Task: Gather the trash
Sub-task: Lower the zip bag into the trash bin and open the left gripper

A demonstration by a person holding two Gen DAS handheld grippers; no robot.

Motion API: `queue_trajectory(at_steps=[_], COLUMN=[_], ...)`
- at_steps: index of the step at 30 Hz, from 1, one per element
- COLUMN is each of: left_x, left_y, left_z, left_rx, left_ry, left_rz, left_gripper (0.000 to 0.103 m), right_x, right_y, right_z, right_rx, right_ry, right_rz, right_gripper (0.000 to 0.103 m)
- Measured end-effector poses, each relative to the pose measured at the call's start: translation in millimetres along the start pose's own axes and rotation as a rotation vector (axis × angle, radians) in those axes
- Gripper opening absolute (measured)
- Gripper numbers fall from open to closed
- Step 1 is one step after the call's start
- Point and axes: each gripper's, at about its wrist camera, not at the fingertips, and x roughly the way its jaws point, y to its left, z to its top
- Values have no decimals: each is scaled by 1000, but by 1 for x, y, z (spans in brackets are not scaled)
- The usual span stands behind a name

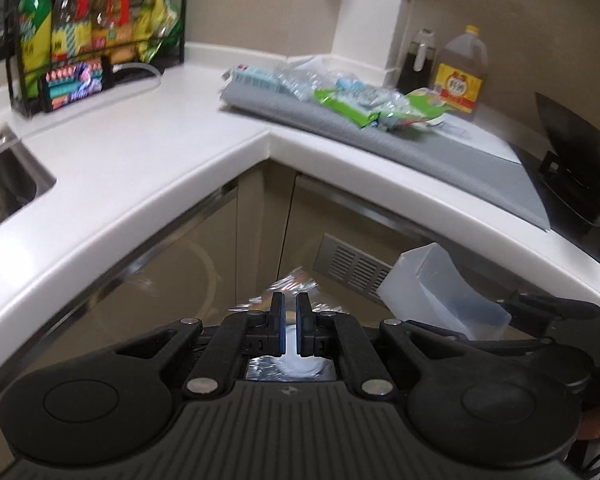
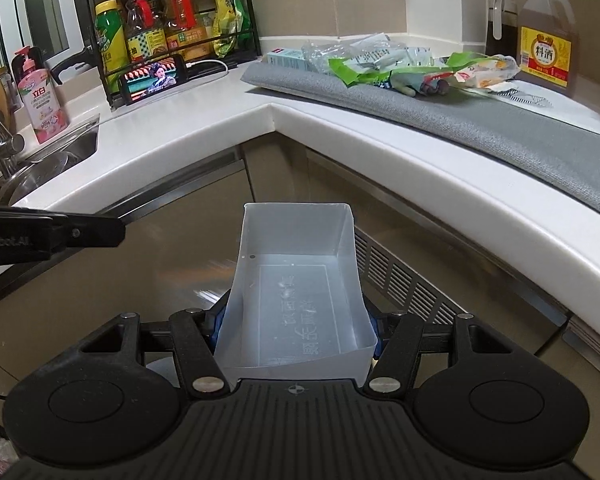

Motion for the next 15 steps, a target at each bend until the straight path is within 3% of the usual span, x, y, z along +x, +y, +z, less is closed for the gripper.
queue_trajectory(at_steps=[15], left_x=[35], left_y=[19], left_z=[-9], left_rx=[-47], left_ry=[89], left_rz=[23], left_gripper=[5], right_x=[32], right_y=[-5], right_z=[-7], right_rx=[-14], right_ry=[91], right_rz=[3], right_gripper=[63])
